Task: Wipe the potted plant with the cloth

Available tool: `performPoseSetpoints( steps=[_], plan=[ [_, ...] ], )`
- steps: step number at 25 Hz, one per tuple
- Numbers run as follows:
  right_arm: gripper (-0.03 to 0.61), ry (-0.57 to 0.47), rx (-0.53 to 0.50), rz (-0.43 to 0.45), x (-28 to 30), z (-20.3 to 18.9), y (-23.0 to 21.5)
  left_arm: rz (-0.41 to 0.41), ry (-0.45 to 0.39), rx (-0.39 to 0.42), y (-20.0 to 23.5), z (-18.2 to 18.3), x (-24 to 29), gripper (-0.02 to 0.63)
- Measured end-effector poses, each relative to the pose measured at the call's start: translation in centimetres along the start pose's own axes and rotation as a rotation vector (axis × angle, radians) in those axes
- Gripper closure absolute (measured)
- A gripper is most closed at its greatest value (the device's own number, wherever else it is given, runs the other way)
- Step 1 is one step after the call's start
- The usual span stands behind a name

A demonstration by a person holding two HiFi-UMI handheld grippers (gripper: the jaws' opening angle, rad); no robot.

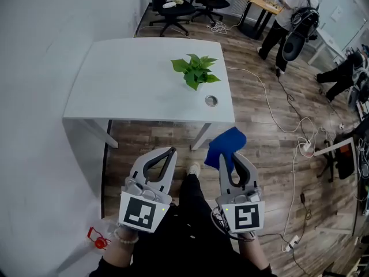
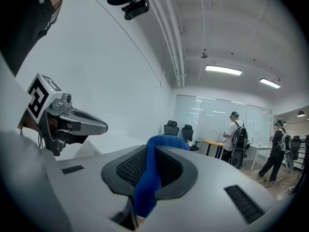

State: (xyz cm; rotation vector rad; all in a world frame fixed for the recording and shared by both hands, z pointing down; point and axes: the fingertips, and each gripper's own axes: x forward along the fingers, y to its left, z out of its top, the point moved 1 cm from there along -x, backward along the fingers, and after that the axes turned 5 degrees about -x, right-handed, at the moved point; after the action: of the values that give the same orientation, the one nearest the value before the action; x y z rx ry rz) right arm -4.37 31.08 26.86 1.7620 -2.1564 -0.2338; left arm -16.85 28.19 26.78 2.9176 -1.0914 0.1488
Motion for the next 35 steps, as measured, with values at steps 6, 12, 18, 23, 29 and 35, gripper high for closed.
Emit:
performPoseSetpoints(
  steps=[6, 12, 18, 23, 29, 35],
  plan=[
    [0.503, -0.013, 0.009, 0.027, 3.8, -0.8, -2.5, 0.039, 0.021, 0.002, 1.5, -0.1, 3.1, 0.6],
    [0.503, -0.021, 0.008, 0.059, 8.8, -1.5, -6.6, 0.09, 0.031, -0.012, 4.0, 0.2, 8.0, 0.6],
    [0.503, -0.018, 0.004, 0.1, 14.1, -2.3, -10.9, 0.143, 0.034, -0.023, 6.7, 0.7, 13.8, 0.6],
    [0.503, -0.02, -0.008, 0.143, 18.6, -2.5, -14.4, 0.19, 0.036, -0.026, 8.7, 1.6, 18.3, 0.6],
    [0.503, -0.023, -0.019, 0.149, 23.4, -3.6, -18.9, 0.236, 0.051, -0.024, 11.1, 1.1, 23.3, 0.598],
    [0.503, -0.023, -0.022, 0.147, 27.1, -5.5, -23.2, 0.283, 0.076, -0.032, 12.8, 0.0, 26.7, 0.598]
  ],
)
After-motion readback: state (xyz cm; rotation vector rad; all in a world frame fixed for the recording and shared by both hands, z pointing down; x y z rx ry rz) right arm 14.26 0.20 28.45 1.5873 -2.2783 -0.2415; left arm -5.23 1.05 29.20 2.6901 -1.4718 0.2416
